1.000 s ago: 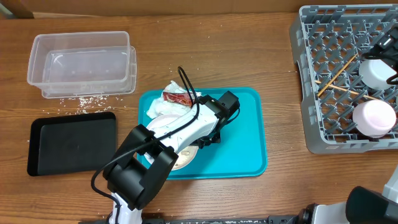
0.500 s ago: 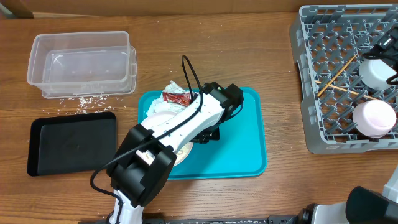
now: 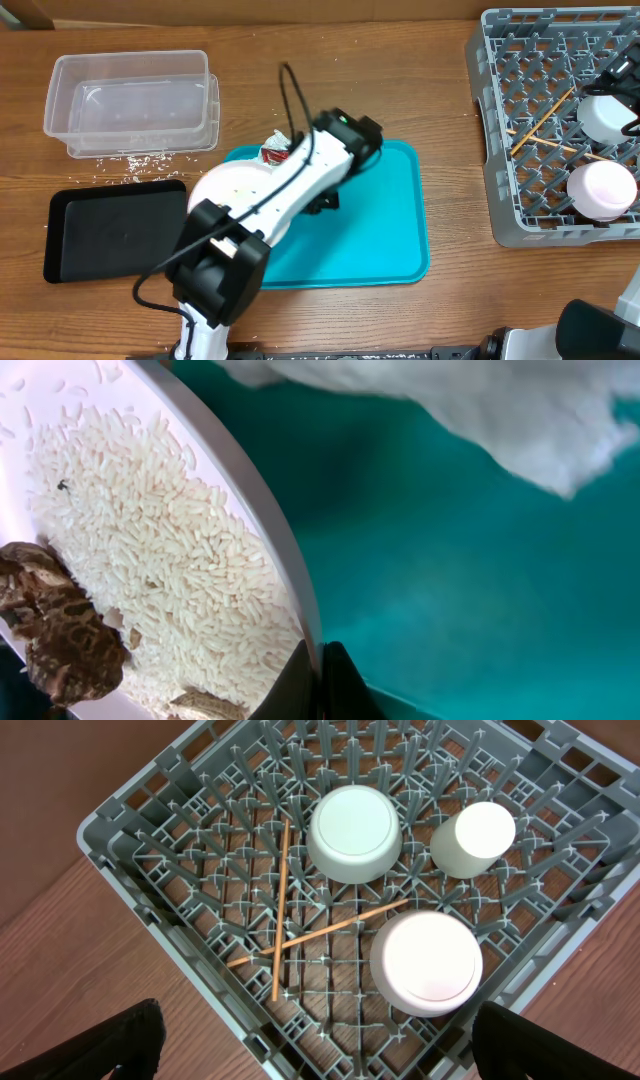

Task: Sort waste into correct bins and load items into the dishwasher
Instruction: 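Lift the plate with the left gripper and move it over the black tray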

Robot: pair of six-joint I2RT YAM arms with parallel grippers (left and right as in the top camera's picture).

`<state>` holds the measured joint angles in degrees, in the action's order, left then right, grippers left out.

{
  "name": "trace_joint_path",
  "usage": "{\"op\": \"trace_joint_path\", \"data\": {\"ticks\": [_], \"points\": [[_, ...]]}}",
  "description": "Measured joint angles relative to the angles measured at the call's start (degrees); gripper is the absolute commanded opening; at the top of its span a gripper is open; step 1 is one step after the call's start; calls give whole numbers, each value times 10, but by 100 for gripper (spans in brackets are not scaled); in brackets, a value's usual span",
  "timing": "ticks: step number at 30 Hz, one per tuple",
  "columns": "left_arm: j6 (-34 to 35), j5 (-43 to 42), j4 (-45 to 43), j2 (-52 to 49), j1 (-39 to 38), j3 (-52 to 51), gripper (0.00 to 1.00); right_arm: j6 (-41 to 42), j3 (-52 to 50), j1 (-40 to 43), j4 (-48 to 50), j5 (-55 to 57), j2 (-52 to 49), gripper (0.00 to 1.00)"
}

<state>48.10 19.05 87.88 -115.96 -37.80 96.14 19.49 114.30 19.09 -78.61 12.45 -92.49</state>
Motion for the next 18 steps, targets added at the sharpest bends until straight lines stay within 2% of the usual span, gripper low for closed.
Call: {"op": "trace_joint_path", "data": {"ticks": [11,18], "points": [[-3,16,-10,4,181,4,4,0,0,0,0,0,0,100],[-66,-34,-75,50,287,4,4,0,0,0,0,0,0,100]]}}
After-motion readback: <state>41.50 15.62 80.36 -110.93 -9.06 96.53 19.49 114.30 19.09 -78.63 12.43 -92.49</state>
